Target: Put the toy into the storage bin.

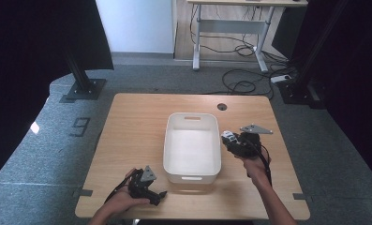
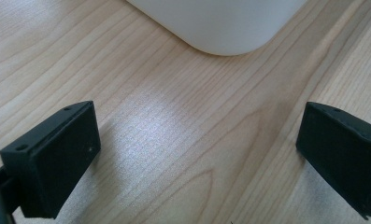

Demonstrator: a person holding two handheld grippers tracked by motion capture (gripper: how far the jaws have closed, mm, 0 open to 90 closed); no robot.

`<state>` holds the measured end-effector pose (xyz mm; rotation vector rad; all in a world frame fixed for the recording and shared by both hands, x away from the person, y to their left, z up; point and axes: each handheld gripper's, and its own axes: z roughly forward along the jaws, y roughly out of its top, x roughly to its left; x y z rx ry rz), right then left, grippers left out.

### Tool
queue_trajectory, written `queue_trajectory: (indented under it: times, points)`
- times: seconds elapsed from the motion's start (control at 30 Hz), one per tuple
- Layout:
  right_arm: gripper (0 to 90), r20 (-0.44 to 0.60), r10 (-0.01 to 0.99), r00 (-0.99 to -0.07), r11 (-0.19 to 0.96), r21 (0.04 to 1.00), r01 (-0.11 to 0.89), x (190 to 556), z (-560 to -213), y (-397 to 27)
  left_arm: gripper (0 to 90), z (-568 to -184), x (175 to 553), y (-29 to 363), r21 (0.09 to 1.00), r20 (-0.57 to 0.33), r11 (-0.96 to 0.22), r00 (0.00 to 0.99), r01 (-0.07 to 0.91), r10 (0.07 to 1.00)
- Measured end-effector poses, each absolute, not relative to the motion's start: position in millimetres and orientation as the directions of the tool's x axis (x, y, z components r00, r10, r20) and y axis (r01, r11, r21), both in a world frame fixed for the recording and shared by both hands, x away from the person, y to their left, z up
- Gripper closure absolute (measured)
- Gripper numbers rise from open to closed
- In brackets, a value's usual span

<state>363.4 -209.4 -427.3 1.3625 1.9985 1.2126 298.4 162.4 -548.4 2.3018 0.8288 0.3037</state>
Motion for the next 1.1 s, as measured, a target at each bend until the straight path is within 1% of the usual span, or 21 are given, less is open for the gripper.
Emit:
queue_trajectory:
  times: [0.53, 1.1]
  points:
    - [50.2, 0.122, 0.894, -0.431, 0.136, 0.843, 0.520, 366.9, -426.9, -199.2, 0.0, -548.4, 298.4, 162.4, 0.658, -0.006, -0.579, 0.772, 0.482, 0.636]
    - [50.2, 0.105, 0.883, -0.458, 0.168, 0.839, 0.517, 371.2, -426.2, -179.6, 0.0, -548.3, 298.3, 162.4, 0.658, -0.006, -0.579, 0.772, 0.482, 0.636]
